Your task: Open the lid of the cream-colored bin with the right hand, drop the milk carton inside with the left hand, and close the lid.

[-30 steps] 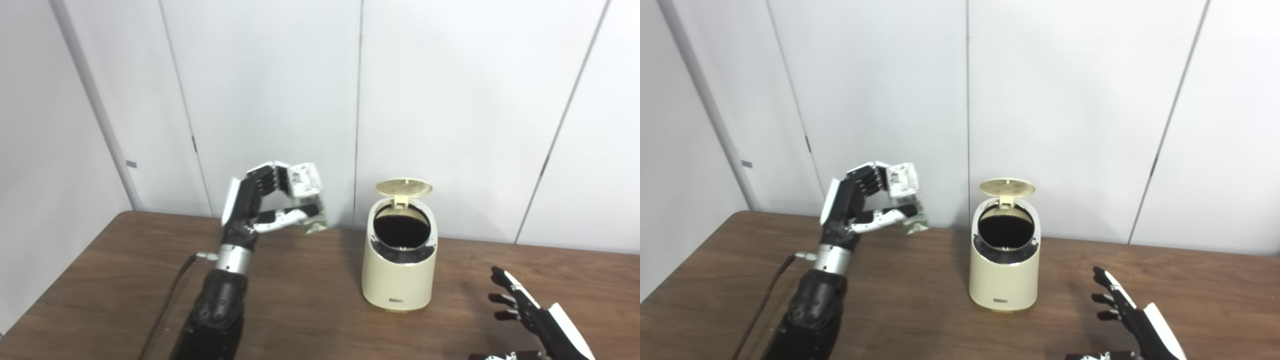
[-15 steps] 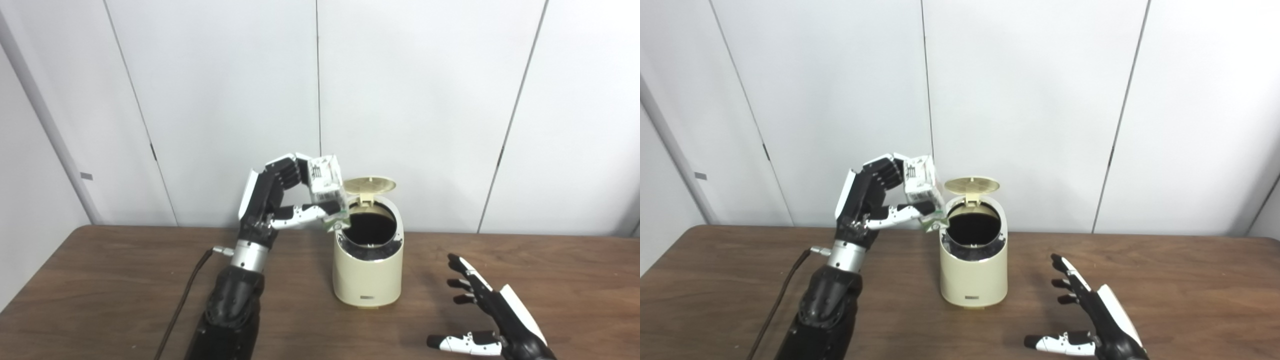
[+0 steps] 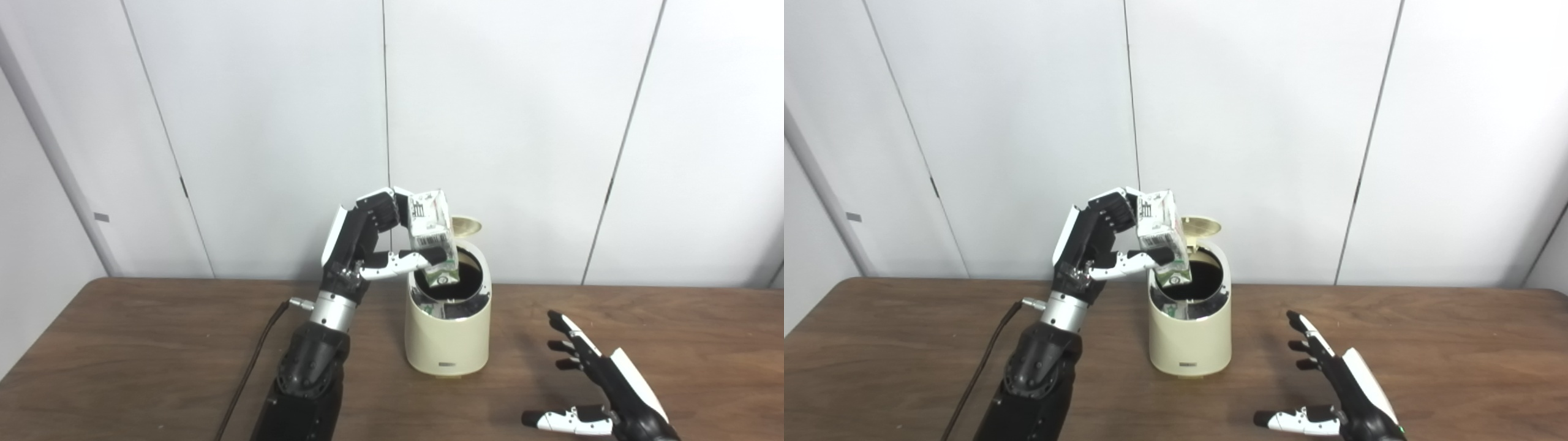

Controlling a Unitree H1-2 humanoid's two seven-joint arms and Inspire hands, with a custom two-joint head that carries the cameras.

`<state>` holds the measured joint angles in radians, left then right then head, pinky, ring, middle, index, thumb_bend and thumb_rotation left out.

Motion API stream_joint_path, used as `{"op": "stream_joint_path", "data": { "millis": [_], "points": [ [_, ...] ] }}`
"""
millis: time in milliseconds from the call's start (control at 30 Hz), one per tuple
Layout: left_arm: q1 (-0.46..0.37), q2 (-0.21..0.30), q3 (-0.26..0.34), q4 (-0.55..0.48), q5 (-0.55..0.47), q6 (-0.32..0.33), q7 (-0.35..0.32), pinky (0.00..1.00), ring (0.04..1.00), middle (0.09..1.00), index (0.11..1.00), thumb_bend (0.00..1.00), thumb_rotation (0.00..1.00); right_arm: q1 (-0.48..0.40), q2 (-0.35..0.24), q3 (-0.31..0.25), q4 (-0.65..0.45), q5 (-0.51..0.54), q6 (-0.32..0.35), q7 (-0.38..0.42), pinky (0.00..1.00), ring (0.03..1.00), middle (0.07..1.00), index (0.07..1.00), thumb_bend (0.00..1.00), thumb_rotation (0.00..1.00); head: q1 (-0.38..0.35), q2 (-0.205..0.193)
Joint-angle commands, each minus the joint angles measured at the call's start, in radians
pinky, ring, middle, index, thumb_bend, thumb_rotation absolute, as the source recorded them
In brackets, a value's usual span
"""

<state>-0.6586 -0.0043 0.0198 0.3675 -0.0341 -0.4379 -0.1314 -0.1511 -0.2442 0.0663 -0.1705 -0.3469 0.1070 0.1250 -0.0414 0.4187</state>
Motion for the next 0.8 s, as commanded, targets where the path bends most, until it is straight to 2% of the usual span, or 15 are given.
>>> {"op": "stream_joint_path", "data": {
  "millis": [0,433,600,767],
  "points": [
    [-0.068,-0.012,0.006,-0.009,-0.016,-0.032,-0.008,0.43,0.446,0.49,0.499,0.5,0.0,-0.026,0.003,-0.007,-0.043,-0.002,-0.011,-0.02,0.76,0.854,0.945,0.956,0.75,0.21,-0.004,0.001],
    [-0.084,-0.037,0.047,0.081,-0.029,-0.032,-0.069,0.43,0.441,0.491,0.508,0.5,0.0,-0.015,0.004,-0.011,-0.04,-0.005,-0.017,-0.025,0.71,0.848,0.948,0.962,0.76,0.29,-0.024,0.006],
    [-0.097,-0.043,0.062,0.12,-0.02,-0.032,-0.083,0.44,0.443,0.491,0.508,0.5,0.0,-0.01,0.006,-0.012,-0.044,-0.004,-0.01,-0.023,0.72,0.859,0.951,0.964,0.77,0.3,-0.032,0.007],
    [-0.106,-0.042,0.054,0.146,0.009,-0.032,-0.054,0.46,0.449,0.488,0.504,0.5,0.0,-0.006,0.004,-0.015,-0.038,0.0,-0.024,-0.027,0.71,0.861,0.954,0.965,0.77,0.31,-0.034,0.009]
  ]
}}
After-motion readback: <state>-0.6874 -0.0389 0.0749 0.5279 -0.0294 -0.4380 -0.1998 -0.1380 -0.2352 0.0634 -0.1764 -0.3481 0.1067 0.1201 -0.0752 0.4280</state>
